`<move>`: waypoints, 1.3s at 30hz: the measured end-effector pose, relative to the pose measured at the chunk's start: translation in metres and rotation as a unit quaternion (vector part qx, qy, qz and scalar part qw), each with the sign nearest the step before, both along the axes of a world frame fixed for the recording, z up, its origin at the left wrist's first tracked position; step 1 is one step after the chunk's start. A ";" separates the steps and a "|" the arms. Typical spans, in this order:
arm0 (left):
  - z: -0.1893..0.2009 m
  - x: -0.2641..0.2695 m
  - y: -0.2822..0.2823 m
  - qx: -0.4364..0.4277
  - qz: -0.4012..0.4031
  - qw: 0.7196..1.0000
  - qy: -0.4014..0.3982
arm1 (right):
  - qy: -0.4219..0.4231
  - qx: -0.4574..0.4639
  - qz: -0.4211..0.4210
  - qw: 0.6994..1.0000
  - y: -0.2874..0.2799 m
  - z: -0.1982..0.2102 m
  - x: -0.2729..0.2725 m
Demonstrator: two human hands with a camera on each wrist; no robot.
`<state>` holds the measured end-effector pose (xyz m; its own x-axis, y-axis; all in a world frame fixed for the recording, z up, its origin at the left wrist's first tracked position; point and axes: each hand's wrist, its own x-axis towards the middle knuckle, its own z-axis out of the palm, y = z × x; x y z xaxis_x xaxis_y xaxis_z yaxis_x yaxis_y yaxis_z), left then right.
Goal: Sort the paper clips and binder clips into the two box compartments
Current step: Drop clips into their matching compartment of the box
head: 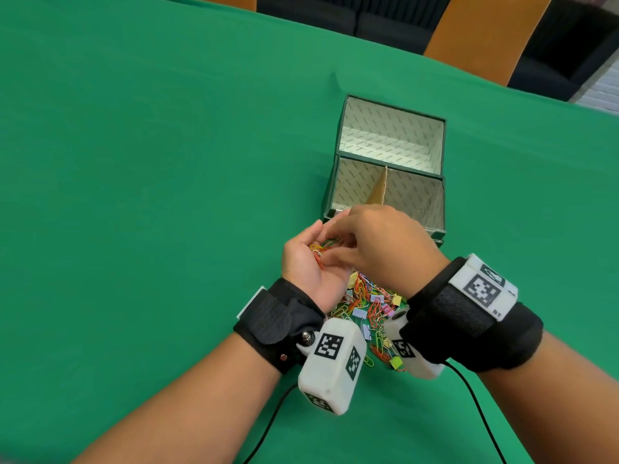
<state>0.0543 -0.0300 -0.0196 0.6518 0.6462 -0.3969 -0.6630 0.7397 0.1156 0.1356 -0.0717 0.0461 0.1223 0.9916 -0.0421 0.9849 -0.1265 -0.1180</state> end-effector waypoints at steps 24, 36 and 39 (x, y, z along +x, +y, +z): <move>-0.008 0.002 0.002 0.069 -0.026 0.996 0.045 | 0.097 0.007 -0.016 0.995 -0.005 0.002 0.009; -0.011 0.002 0.005 0.063 -0.030 0.997 0.021 | 0.268 0.173 -0.105 0.942 0.008 0.015 0.040; -0.012 0.001 0.005 0.066 -0.039 0.997 0.016 | 0.250 0.233 -0.144 0.929 0.017 0.009 0.050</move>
<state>0.0557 -0.0247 -0.0313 0.6904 0.6416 -0.3341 -0.5981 0.7661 0.2353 0.1856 -0.0542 0.0551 0.4658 0.8456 0.2607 0.7255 -0.1963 -0.6596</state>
